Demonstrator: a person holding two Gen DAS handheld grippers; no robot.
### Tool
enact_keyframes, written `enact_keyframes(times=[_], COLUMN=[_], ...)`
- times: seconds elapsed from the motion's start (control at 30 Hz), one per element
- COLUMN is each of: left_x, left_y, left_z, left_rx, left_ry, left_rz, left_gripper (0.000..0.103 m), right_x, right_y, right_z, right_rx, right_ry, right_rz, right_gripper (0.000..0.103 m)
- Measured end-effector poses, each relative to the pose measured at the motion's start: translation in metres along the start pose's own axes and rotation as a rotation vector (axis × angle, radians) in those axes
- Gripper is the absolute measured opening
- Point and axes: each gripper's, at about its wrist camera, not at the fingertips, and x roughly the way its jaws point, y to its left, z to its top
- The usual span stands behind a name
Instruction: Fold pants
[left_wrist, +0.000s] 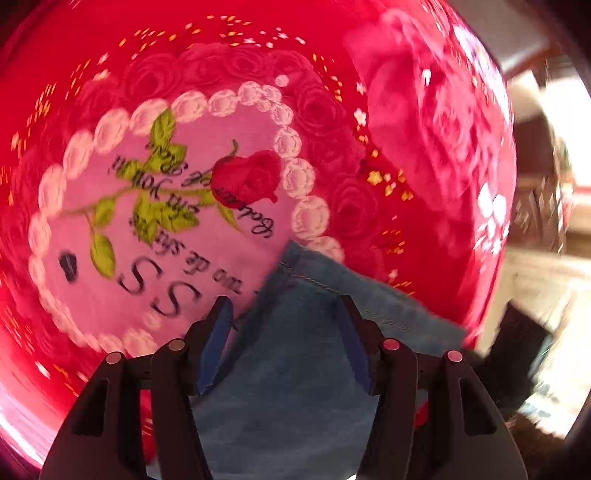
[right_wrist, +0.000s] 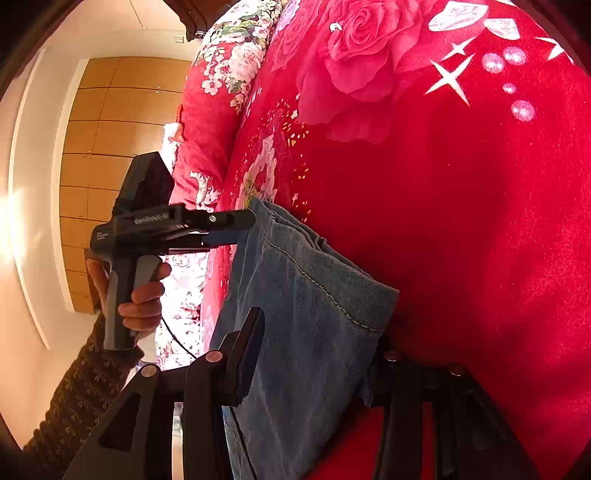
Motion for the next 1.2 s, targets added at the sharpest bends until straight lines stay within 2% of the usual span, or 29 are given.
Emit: enact_keyframes(times=[0.1, 0.13, 0.17, 0.2, 0.3, 0.37, 0.4, 0.43, 0.47, 0.5, 0.53, 0.6, 0.7, 0.9, 0.97, 1.07, 1.2], left_x=[0.006, 0.010, 0.014, 0.018, 0.025, 0.025, 0.025, 0.025, 0.027, 0.029, 0.029, 0.026, 0.012, -0.045, -0.065, -0.079, -0.081], left_y=[-0.003, -0.008, -0.014, -0.023, -0.046, -0.055, -0.060, -0.064, -0.066, -0.068, -0.069, -0.078, -0.080, -0.074, -0.059, -0.047, -0.009], left_z=[0.003, 0.003, 0.002, 0.000, -0.006, -0.011, -0.014, -0.018, -0.022, -0.026, -0.030, -0.038, -0.050, -0.090, -0.104, -0.137, -0.180], left_rx=[0.048, 0.071, 0.100, 0.137, 0.228, 0.240, 0.246, 0.252, 0.248, 0.236, 0.225, 0.211, 0.166, 0.087, 0.061, 0.009, -0.096], left_ry=[0.026, 0.033, 0.036, 0.036, 0.007, -0.012, -0.010, -0.004, 0.006, 0.007, -0.013, -0.057, -0.121, -0.222, -0.239, -0.258, -0.234], left_rz=[-0.090, -0.103, -0.109, -0.109, -0.072, -0.089, -0.084, -0.081, -0.084, -0.088, -0.078, -0.049, -0.036, -0.026, -0.006, 0.021, 0.067], left_gripper=[0.058, 0.069, 0.075, 0.087, 0.088, 0.071, 0.053, 0.030, 0.021, 0.013, 0.012, 0.010, 0.010, 0.010, 0.010, 0.010, 0.011], right_x=[0.001, 0.002, 0.002, 0.002, 0.003, 0.002, 0.002, 0.002, 0.002, 0.004, 0.005, 0.004, 0.000, -0.009, -0.011, -0.007, 0.014], right_y=[0.001, 0.002, 0.002, 0.003, 0.004, 0.004, 0.003, 0.002, 0.001, -0.001, -0.005, -0.010, 0.001, 0.071, 0.095, 0.129, 0.154], right_z=[0.001, 0.001, 0.001, 0.000, -0.001, -0.001, -0.001, -0.001, -0.001, 0.000, 0.001, 0.002, 0.002, -0.019, -0.032, -0.061, -0.106], right_rx=[-0.001, -0.003, -0.006, -0.012, -0.023, -0.020, -0.017, -0.014, -0.009, 0.004, 0.023, 0.058, 0.006, -0.370, -0.477, -0.629, -0.755], right_ry=[0.000, 0.000, 0.000, 0.001, -0.003, -0.007, -0.009, -0.009, -0.010, -0.005, 0.001, 0.006, -0.012, -0.047, -0.045, -0.013, 0.089], right_rz=[-0.005, -0.007, -0.011, -0.015, -0.022, -0.017, -0.018, -0.018, -0.018, -0.015, -0.007, 0.023, 0.041, -0.058, -0.067, -0.076, -0.080], right_gripper=[0.044, 0.044, 0.044, 0.044, 0.044, 0.043, 0.040, 0.034, 0.030, 0.021, 0.015, 0.013, 0.010, 0.009, 0.009, 0.009, 0.009])
